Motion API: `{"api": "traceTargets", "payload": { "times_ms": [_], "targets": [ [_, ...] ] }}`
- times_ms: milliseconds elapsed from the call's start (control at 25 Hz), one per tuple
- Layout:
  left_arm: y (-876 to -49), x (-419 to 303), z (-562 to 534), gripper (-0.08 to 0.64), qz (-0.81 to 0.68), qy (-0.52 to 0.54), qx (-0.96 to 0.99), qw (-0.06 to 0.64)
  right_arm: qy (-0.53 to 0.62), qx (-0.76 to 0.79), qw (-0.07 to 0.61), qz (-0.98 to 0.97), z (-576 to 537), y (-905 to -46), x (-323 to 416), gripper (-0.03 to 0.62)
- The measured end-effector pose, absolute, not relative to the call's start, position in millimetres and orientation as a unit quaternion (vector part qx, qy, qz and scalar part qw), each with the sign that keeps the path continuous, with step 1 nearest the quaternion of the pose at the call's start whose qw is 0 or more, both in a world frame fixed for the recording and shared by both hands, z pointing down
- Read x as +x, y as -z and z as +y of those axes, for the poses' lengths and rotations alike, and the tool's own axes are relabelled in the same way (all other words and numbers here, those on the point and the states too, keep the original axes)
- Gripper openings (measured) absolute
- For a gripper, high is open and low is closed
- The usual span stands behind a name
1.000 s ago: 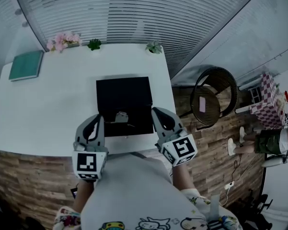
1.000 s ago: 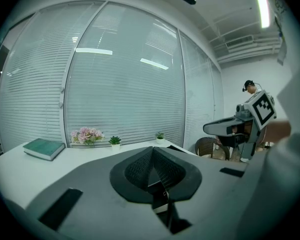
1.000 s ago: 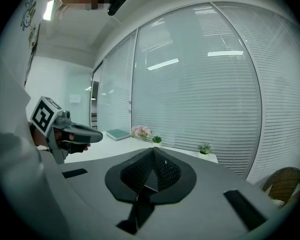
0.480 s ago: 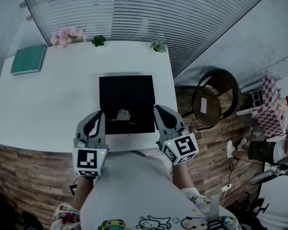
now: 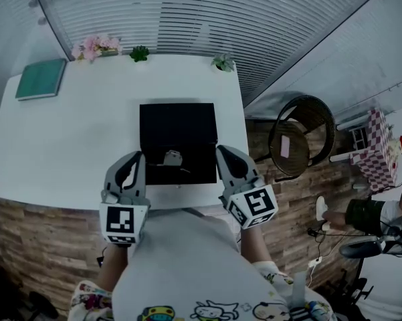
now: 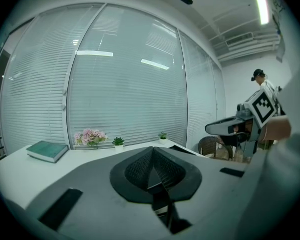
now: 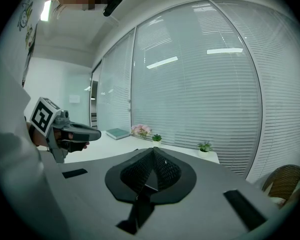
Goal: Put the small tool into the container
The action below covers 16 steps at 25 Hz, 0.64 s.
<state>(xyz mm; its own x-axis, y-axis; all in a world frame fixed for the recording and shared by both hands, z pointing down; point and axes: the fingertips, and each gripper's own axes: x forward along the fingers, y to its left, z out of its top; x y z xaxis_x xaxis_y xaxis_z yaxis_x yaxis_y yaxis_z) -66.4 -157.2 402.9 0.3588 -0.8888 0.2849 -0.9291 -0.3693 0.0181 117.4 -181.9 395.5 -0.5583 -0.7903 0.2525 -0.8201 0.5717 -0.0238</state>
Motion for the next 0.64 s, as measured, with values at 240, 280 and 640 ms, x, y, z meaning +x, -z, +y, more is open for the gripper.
{"api": "traceTargets", "payload": {
  "times_ms": [240, 280, 640],
  "targets": [
    [-397.6, -70.8, -158.4, 0.006, -0.556, -0.112, 0.820, 0.080, -0.069, 0.456, 0.110, -0.880, -181.5, -395.3, 118.7, 0.000],
    [-397.0, -71.3, -158.1, 0.006, -0.555, -0.111, 0.820, 0.079, -0.069, 0.456, 0.111, -0.880, -181.2, -395.3, 118.8, 0.000],
    [-397.4, -75.9, -157.9, 0.006, -0.551, -0.115, 0.823, 0.071, -0.062, 0.455, 0.108, -0.882, -181.7, -394.7, 118.4, 0.000]
  ]
}}
